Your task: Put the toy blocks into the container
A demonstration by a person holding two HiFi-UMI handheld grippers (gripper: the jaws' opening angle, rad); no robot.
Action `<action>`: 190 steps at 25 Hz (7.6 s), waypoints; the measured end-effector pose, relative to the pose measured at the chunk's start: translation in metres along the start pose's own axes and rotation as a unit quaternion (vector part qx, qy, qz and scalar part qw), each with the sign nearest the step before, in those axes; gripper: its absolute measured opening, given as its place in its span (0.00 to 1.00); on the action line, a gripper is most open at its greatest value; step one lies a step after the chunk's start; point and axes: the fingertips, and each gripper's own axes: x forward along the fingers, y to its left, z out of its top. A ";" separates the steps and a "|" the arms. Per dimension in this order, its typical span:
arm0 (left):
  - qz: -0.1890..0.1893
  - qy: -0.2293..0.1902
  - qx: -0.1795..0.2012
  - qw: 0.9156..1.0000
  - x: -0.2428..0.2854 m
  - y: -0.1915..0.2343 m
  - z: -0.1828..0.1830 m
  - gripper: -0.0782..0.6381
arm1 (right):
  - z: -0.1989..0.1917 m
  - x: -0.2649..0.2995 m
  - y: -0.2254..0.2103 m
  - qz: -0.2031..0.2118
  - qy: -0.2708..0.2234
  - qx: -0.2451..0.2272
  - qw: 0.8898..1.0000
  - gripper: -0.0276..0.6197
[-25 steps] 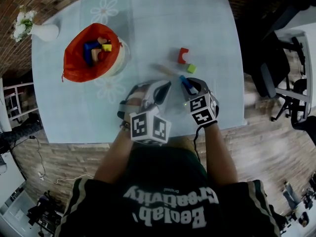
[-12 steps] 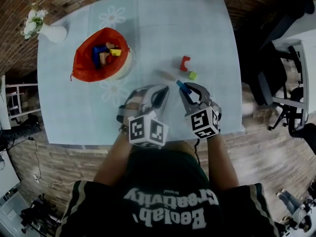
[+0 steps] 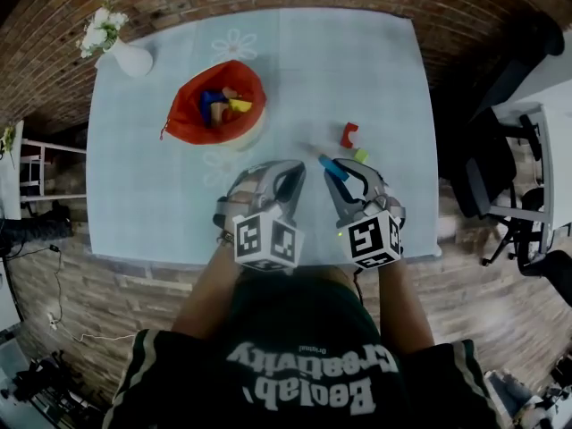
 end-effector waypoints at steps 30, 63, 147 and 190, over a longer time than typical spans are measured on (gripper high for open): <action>0.109 0.019 -0.031 0.993 -0.092 0.104 -0.067 0.12 | 0.154 0.047 0.039 0.019 -0.092 -0.080 0.992 0.16; 0.114 0.041 -0.077 0.990 -0.101 0.164 -0.153 0.12 | 0.174 0.176 0.054 0.048 -0.028 -0.063 0.996 0.21; 0.006 -0.012 0.010 1.000 0.012 0.038 0.004 0.12 | -0.073 0.068 -0.006 0.044 0.112 0.042 0.992 0.21; 0.029 0.004 0.005 1.000 0.001 0.058 -0.022 0.12 | -0.069 0.083 -0.023 0.012 0.145 0.021 0.989 0.16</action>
